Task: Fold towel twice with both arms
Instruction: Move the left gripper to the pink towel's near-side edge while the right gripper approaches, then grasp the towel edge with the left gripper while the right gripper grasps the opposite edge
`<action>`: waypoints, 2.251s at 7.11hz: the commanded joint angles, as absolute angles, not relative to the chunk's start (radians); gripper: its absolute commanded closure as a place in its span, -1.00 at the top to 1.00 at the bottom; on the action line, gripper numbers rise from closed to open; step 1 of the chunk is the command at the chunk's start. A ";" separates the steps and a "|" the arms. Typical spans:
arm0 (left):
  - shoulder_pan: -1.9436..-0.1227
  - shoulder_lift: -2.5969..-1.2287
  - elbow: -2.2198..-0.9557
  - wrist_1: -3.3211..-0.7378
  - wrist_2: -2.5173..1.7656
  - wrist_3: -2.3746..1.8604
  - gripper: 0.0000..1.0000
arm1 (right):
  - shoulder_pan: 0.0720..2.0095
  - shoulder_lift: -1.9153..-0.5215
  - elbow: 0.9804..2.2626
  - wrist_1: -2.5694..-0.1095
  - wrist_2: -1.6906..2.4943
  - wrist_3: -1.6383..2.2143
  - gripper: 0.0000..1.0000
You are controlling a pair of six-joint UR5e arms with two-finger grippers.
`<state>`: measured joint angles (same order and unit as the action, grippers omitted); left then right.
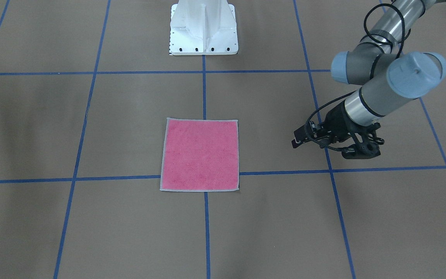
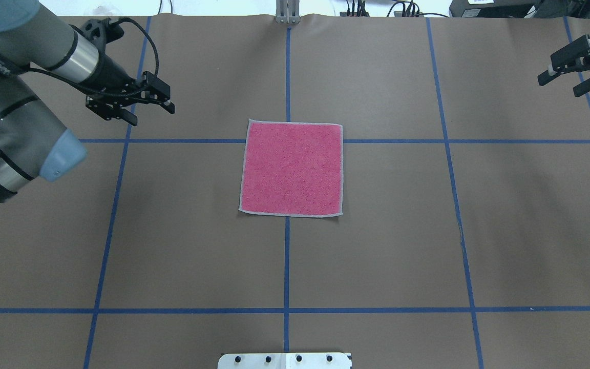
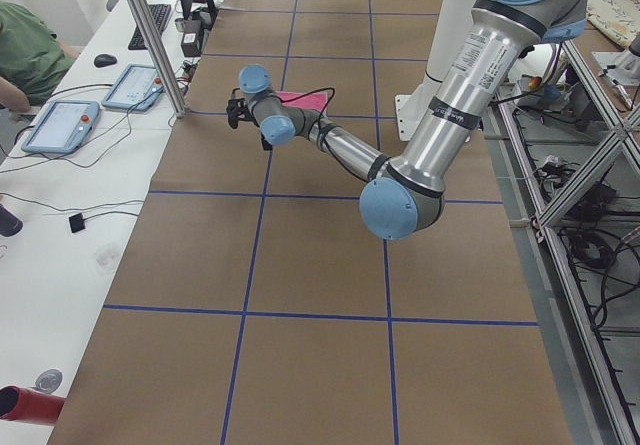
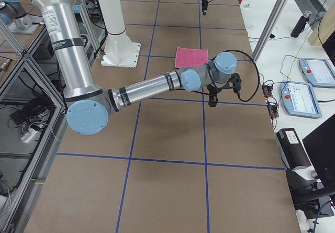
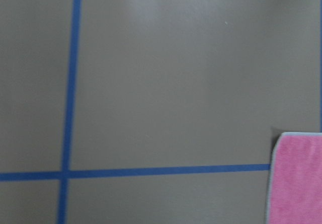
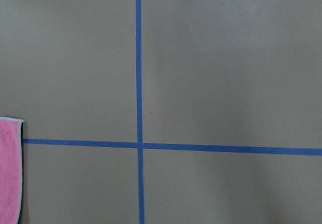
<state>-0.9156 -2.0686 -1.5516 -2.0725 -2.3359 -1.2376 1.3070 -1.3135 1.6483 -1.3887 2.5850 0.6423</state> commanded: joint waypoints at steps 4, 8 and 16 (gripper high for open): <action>-0.558 -2.108 -1.591 -2.164 -1.960 -1.620 1.00 | 1.096 -1.304 1.644 -1.211 2.513 0.822 0.99; -0.515 -2.112 -1.577 -2.172 -1.933 -1.644 0.99 | 0.931 -1.293 1.618 -0.867 2.290 1.233 1.00; -0.512 -2.146 -1.505 -2.174 -1.933 -1.641 0.53 | 0.881 -1.256 1.634 -0.857 2.278 1.333 1.00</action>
